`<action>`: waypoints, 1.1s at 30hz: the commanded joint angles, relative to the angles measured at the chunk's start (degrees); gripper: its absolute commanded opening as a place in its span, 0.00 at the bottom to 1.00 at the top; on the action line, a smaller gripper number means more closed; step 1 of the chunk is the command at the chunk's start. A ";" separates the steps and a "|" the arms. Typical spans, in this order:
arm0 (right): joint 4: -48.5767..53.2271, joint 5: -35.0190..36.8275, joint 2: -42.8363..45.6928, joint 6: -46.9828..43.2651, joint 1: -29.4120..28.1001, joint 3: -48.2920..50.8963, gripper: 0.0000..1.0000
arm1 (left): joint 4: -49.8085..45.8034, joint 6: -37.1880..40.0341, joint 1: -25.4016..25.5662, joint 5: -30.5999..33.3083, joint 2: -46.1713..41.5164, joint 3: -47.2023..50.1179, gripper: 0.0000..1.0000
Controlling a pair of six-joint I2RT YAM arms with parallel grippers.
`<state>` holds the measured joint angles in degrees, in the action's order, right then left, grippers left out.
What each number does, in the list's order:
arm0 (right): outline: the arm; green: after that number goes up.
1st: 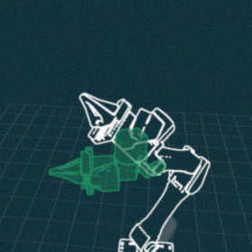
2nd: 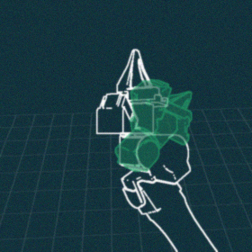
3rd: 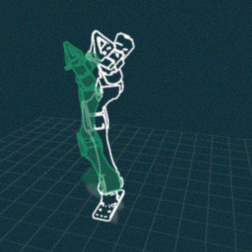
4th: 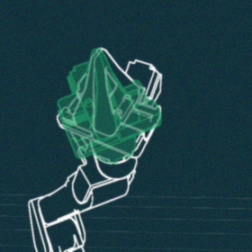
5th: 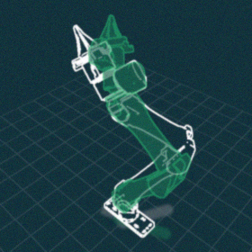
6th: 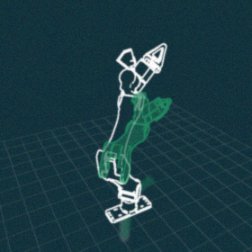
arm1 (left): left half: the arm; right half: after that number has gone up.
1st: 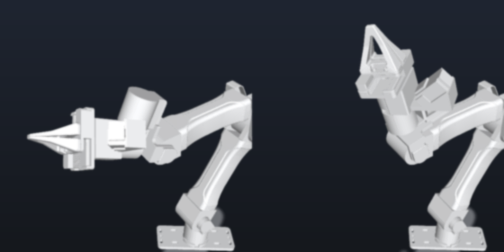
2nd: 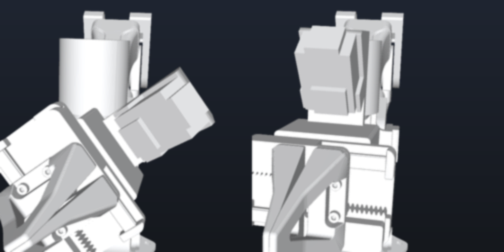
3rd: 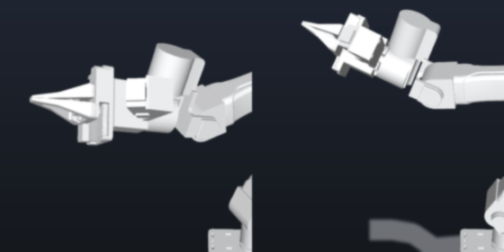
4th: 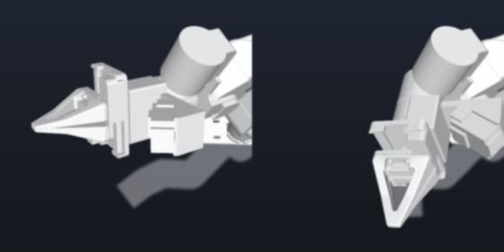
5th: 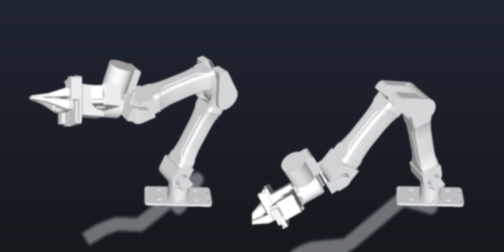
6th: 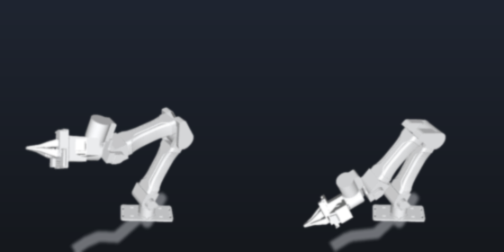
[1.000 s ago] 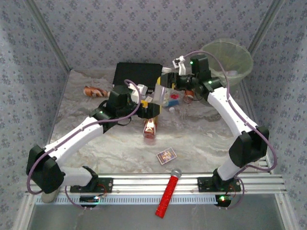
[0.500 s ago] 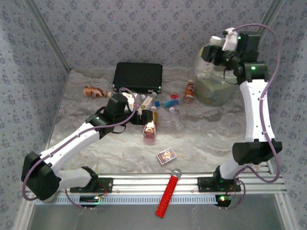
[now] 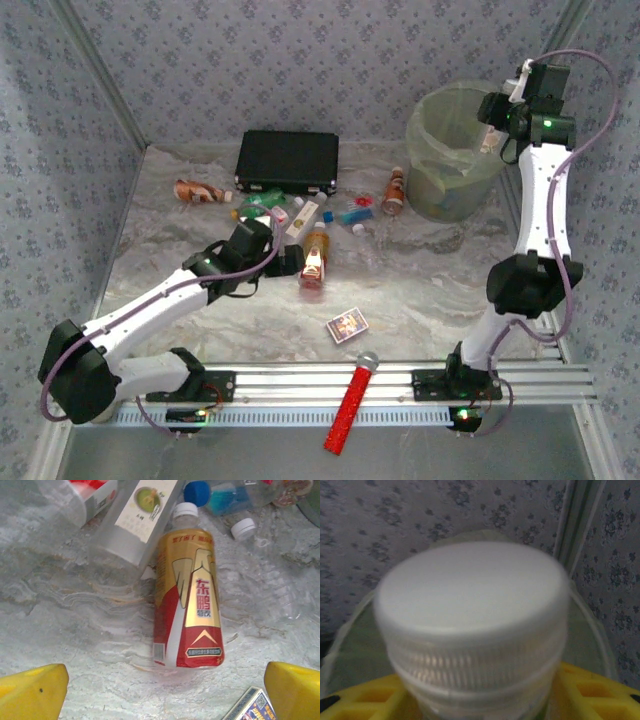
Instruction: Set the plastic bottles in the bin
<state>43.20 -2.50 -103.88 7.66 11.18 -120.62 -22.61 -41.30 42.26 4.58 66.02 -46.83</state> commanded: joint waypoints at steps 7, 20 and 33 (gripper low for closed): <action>5.59 -3.98 -9.75 -0.76 1.58 -5.63 0.52 | -1.02 -2.47 1.10 2.30 -1.17 0.86 1.00; 8.68 -6.05 -14.94 -1.40 0.26 -3.37 0.69 | -1.55 -2.47 1.37 2.32 -0.37 0.95 1.00; 12.65 -5.76 -14.34 -2.01 0.07 -10.77 0.85 | -1.47 -1.91 1.52 1.60 1.31 -0.18 1.00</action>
<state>52.56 -8.36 -118.54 6.50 11.27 -127.11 -23.03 -43.18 43.31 6.04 66.48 -45.67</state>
